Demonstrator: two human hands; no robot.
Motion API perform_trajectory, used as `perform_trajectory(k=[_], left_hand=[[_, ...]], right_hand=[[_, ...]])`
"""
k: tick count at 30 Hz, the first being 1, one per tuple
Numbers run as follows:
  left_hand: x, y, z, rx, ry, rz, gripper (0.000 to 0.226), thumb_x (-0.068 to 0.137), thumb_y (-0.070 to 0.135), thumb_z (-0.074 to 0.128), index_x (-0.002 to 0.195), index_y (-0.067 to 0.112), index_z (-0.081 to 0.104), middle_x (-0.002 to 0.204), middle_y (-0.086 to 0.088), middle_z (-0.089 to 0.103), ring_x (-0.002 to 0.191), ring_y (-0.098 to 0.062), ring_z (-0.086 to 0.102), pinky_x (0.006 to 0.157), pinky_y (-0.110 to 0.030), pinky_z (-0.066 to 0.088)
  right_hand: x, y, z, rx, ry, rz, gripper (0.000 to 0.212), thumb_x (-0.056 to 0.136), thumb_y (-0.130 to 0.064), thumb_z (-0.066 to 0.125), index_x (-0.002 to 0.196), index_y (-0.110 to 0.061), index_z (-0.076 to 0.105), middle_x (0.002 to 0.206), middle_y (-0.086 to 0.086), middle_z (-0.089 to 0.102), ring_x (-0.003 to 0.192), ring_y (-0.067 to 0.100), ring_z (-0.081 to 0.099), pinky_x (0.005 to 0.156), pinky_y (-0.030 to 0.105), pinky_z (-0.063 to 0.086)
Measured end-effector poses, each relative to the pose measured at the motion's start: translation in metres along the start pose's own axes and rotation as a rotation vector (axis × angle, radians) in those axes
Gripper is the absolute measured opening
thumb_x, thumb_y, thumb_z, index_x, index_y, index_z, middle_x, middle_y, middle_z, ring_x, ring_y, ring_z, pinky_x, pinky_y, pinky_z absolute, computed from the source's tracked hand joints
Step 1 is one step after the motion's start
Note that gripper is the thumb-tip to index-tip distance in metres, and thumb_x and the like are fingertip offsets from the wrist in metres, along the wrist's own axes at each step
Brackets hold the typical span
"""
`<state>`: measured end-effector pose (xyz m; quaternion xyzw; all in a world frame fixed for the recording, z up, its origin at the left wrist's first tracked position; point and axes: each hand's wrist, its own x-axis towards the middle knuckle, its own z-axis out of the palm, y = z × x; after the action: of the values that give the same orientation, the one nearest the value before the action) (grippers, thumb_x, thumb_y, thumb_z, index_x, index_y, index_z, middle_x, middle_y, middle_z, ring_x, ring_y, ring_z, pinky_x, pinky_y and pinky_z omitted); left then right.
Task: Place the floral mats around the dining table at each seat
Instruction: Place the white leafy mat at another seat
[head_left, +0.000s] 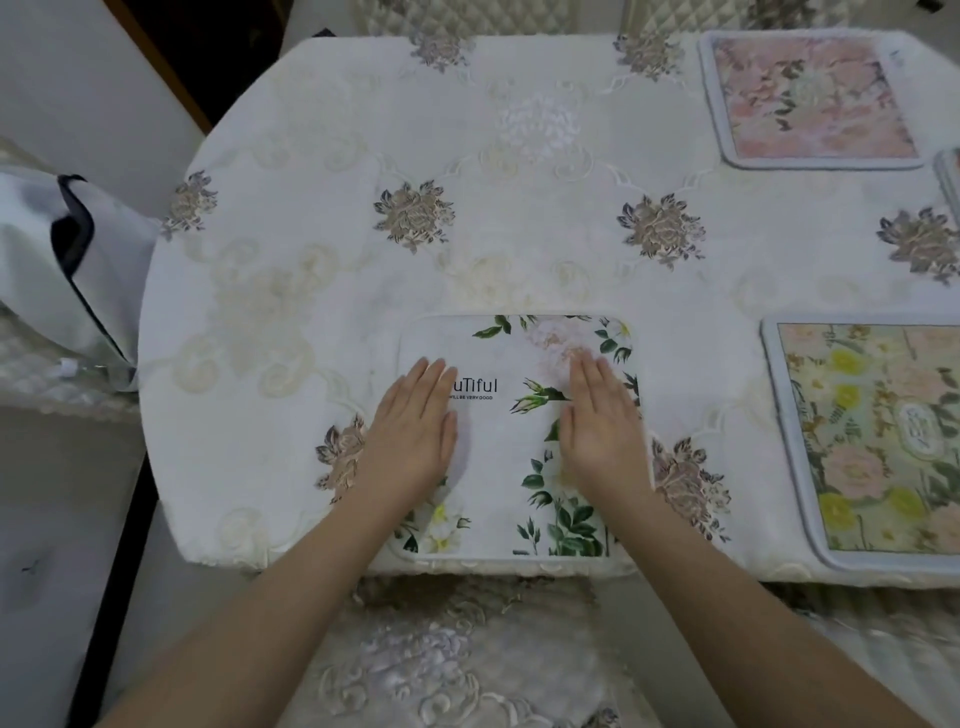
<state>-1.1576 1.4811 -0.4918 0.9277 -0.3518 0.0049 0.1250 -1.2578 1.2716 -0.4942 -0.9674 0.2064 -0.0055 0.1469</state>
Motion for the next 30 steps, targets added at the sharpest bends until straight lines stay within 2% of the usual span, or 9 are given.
perform_trajectory(k=[3,7,11,13,20,24,30], left_hand=[[0.039,0.022,0.004,-0.047,-0.011,0.033,0.054,0.099,0.027,0.029,0.145,0.003,0.044,0.151,-0.013,0.044,0.144,-0.028,0.036,0.119,-0.038,0.021],[0.069,0.023,0.028,-0.064,-0.145,-0.028,0.068,0.092,0.027,0.041,0.155,0.007,0.023,0.163,-0.007,0.022,0.152,-0.021,0.012,0.123,-0.038,0.014],[0.076,0.007,0.046,-0.01,-0.18,-0.05,0.061,0.1,0.035,0.011,0.157,0.013,0.018,0.164,-0.001,0.017,0.152,-0.015,0.01,0.123,-0.037,0.005],[0.077,0.005,0.047,0.008,-0.175,-0.05,0.062,0.1,0.037,0.007,0.157,0.014,0.02,0.164,0.0,0.019,0.152,-0.013,0.013,0.123,-0.037,0.005],[0.075,-0.001,0.051,0.011,-0.163,-0.066,0.062,0.099,0.04,0.019,0.157,0.019,0.021,0.164,0.002,0.018,0.152,-0.014,0.013,0.123,-0.038,0.007],[0.073,-0.017,0.049,0.019,-0.168,-0.159,0.062,0.101,0.043,0.017,0.159,0.022,0.007,0.166,0.002,0.005,0.153,-0.014,0.002,0.124,-0.036,0.002],[0.057,-0.049,0.037,0.027,-0.172,-0.233,0.064,0.1,0.045,0.01,0.159,0.021,0.004,0.166,0.003,0.003,0.153,-0.015,0.001,0.124,-0.036,0.002]], right_hand=[[0.038,-0.033,0.009,0.05,-0.04,-0.122,0.058,0.099,-0.027,0.02,0.154,-0.008,0.022,0.161,0.006,0.02,0.15,0.02,0.013,0.122,0.04,0.012],[0.081,-0.055,0.039,0.022,-0.137,-0.161,0.057,0.102,-0.022,0.029,0.155,-0.009,0.012,0.164,0.004,0.007,0.151,0.017,0.002,0.121,0.032,0.001],[0.082,-0.051,0.051,-0.026,-0.085,-0.162,0.06,0.1,-0.032,0.012,0.155,-0.011,0.019,0.163,0.003,0.015,0.15,0.016,0.01,0.121,0.033,0.002],[0.08,-0.05,0.052,-0.034,-0.079,-0.16,0.063,0.098,-0.034,0.009,0.155,-0.011,0.019,0.163,0.003,0.015,0.15,0.015,0.01,0.122,0.034,0.003],[0.078,-0.017,0.043,-0.059,-0.029,0.011,0.066,0.098,-0.046,0.024,0.155,-0.012,0.02,0.162,0.005,0.017,0.15,0.018,0.012,0.122,0.04,0.007],[0.073,0.019,0.03,-0.049,-0.02,0.071,0.067,0.099,-0.045,0.023,0.156,-0.013,0.012,0.164,0.004,0.009,0.151,0.017,0.005,0.121,0.033,-0.001],[0.06,0.056,0.015,0.016,-0.024,0.16,0.067,0.101,-0.048,0.02,0.156,-0.015,0.006,0.164,0.002,0.003,0.15,0.013,0.0,0.122,0.034,0.002]])
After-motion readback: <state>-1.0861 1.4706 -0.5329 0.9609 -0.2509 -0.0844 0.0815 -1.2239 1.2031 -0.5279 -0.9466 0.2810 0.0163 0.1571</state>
